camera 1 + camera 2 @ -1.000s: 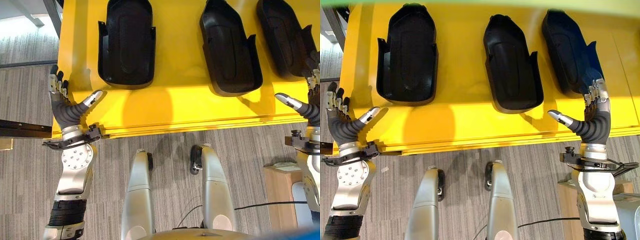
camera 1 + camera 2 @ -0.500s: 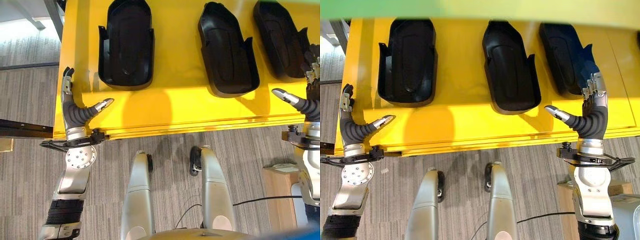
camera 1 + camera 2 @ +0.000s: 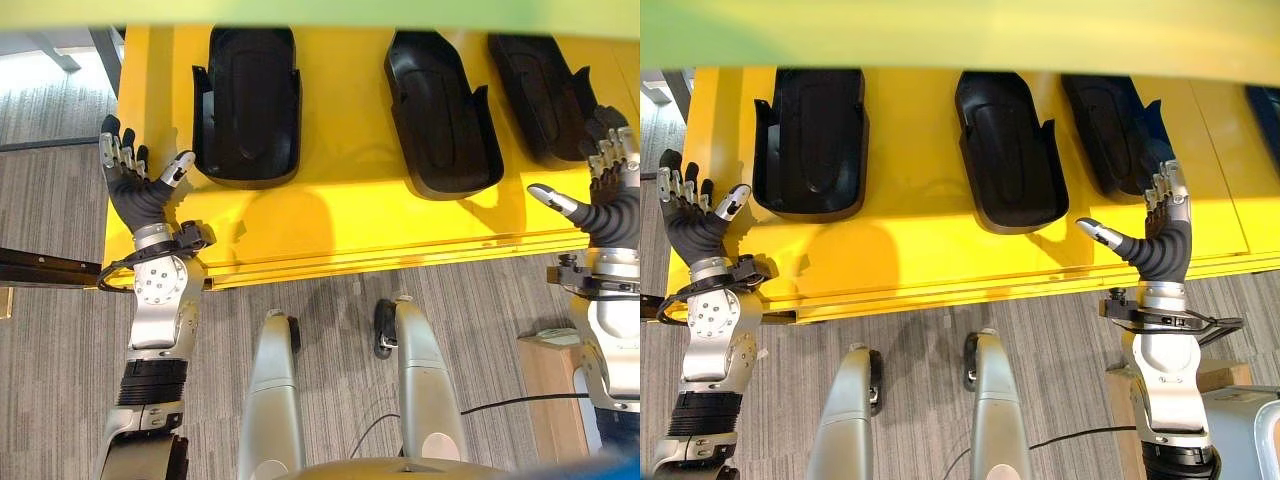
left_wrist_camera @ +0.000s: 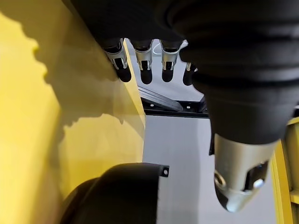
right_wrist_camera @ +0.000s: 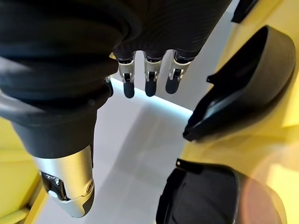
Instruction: Move parts from the plastic box to the shelf.
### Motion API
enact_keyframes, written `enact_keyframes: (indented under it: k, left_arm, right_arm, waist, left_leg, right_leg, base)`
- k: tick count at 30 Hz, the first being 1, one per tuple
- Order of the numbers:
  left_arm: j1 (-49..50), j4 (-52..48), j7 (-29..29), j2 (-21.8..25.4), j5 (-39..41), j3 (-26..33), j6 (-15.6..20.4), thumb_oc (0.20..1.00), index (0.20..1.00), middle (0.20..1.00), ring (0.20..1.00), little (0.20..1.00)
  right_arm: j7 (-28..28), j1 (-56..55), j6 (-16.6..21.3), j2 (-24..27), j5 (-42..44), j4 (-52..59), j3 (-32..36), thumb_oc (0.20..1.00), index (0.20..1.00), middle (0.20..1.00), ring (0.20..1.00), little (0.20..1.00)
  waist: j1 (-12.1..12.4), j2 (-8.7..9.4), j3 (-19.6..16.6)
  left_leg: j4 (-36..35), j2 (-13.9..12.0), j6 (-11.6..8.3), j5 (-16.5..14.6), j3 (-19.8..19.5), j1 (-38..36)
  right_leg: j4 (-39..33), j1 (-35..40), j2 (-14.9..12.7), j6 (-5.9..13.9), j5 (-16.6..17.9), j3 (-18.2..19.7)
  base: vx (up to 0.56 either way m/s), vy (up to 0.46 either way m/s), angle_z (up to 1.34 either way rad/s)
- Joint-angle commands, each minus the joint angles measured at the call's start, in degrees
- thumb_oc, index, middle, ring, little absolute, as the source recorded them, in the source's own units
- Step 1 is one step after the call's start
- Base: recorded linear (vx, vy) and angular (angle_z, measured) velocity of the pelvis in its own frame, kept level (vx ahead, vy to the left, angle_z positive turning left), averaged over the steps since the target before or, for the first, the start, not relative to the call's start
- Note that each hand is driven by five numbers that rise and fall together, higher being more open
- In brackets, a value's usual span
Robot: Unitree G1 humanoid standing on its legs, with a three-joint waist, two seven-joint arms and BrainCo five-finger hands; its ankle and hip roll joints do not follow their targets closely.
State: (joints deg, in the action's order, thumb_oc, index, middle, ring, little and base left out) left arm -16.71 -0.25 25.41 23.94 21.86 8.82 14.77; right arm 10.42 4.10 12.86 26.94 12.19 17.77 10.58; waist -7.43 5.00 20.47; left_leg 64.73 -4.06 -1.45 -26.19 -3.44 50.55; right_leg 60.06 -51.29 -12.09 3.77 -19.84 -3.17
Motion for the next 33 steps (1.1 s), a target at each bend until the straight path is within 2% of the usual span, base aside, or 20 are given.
enact_keyframes:
  k: [1,15,33]
  left_arm:
    - [-0.87,2.17,-0.61,-1.31,0.55,-2.47,0.99,1.000,1.000,1.000,1.000,1.000]
    - [-0.95,0.99,-4.07,-0.88,-2.82,-6.21,-0.91,1.000,1.000,1.000,1.000,1.000]
    - [0.79,-1.77,-5.75,-0.79,-3.41,-6.24,-1.13,1.000,1.000,1.000,1.000,1.000]
  right_arm:
    - [1.00,2.10,2.05,0.09,-0.14,1.88,1.63,1.000,1.000,1.000,1.000,1.000]
    - [0.44,1.97,1.89,0.34,-0.58,1.72,1.59,1.000,1.000,1.000,1.000,1.000]
    - [-0.06,1.33,1.79,0.14,-0.88,2.03,2.05,1.000,1.000,1.000,1.000,1.000]
  waist:
    - [-0.74,-1.33,0.36]
    - [-0.73,-1.40,0.38]
    - [-0.60,-1.62,0.25]
  left_leg:
    - [-1.00,-3.24,-0.46,-0.23,-1.45,0.93]
    - [-0.34,-3.22,-0.34,-0.58,-1.26,1.14]
    - [-0.24,-3.15,-0.27,-0.52,-1.08,1.69]
  right_leg:
    - [-1.51,2.21,-0.10,0.84,-1.54,1.52]
    - [-0.57,1.50,-0.10,0.69,-1.92,2.14]
    - [-0.60,1.11,0.12,0.70,-1.88,2.24]
  base:
    - [0.00,0.000,0.00]
    - [0.00,0.000,0.00]
    - [0.00,-0.001,0.00]
